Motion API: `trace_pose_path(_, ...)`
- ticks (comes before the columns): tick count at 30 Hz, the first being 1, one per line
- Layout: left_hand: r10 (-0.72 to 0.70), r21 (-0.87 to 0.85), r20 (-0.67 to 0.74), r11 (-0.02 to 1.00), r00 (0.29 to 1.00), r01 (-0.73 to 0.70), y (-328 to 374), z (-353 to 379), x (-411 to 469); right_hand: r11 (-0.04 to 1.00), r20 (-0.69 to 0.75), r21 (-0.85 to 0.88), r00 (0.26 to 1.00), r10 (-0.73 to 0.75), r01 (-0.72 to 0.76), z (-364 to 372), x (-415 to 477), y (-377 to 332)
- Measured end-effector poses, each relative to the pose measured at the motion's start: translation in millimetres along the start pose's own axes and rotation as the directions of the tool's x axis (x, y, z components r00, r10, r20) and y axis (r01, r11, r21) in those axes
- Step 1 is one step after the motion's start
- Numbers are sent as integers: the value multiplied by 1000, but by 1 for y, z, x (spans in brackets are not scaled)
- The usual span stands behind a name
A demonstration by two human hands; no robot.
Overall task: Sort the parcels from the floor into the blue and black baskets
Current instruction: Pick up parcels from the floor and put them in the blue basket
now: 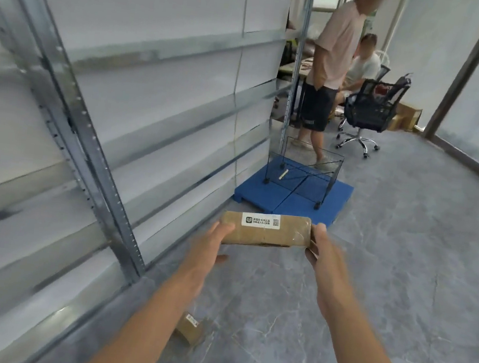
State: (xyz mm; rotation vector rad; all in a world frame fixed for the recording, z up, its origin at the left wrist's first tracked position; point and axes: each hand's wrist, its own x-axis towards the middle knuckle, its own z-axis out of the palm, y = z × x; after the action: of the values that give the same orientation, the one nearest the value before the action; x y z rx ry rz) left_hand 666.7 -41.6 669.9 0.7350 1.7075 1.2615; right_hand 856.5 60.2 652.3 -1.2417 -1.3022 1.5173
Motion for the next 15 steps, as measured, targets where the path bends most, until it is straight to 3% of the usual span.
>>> trace_pose_path(8, 21, -160, -228, 985, 974, -58, -9, -97, -59, 999, 228, -31, 973, -26, 34, 97, -33, -13)
trace_pose_path(15, 4, -212, -424, 972, 906, -104, -36, -211, -146, 995, 407, -63, 912, -49, 81, 217, -100, -11)
